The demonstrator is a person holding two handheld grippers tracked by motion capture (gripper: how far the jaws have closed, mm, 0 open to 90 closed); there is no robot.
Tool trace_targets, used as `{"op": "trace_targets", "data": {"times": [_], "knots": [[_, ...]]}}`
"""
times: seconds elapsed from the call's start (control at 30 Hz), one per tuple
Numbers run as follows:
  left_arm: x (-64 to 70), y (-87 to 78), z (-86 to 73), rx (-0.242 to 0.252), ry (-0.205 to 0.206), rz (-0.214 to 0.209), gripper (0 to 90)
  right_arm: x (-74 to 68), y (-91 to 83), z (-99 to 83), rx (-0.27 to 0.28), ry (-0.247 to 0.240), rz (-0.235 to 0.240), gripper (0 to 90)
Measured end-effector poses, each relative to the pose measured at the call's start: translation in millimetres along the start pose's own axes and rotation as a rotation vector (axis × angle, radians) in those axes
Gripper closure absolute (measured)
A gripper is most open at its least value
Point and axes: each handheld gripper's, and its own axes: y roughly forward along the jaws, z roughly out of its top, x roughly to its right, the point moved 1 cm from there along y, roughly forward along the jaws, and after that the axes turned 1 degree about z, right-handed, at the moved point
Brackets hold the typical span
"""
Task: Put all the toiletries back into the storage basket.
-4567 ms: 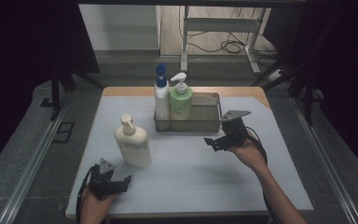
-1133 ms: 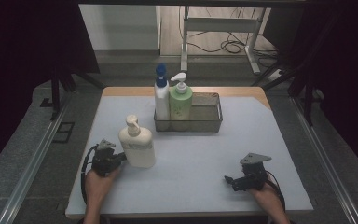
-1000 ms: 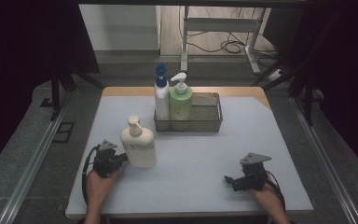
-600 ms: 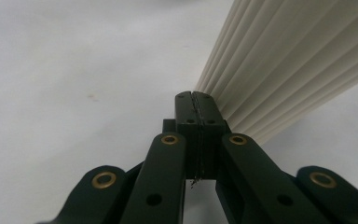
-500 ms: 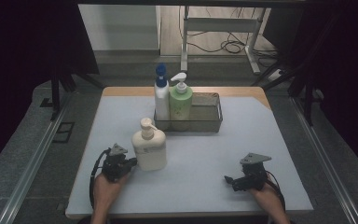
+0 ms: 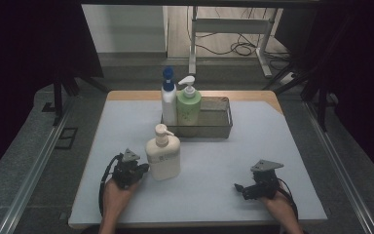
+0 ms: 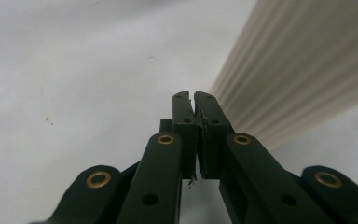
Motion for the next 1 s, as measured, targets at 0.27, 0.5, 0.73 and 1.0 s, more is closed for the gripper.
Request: {"op": "trace_targets", "data": {"times": [0.27, 0.5, 0.73, 1.0], "knots": [[10.6, -1.7, -0.1, 0.002, 0.017, -0.017, 89.3, 0.0, 0.0, 0.0, 0.0, 0.0, 0.0, 0.0], [33.3, 1.7, 0.3, -0.011, 0.059, -0.064, 89.4, 0.0, 0.0, 0.0, 0.0, 0.0, 0.0, 0.0], [57.3, 11.3, -1.1, -0.057, 0.129, -0.092, 89.4, 0.1, 0.0, 0.0, 0.0, 0.0, 0.0, 0.0], [73.1, 14.9, 0.1, -0.059, 0.173, -0.122, 89.3, 0.1, 0.0, 0.0, 0.0, 0.0, 0.0, 0.0]]}}
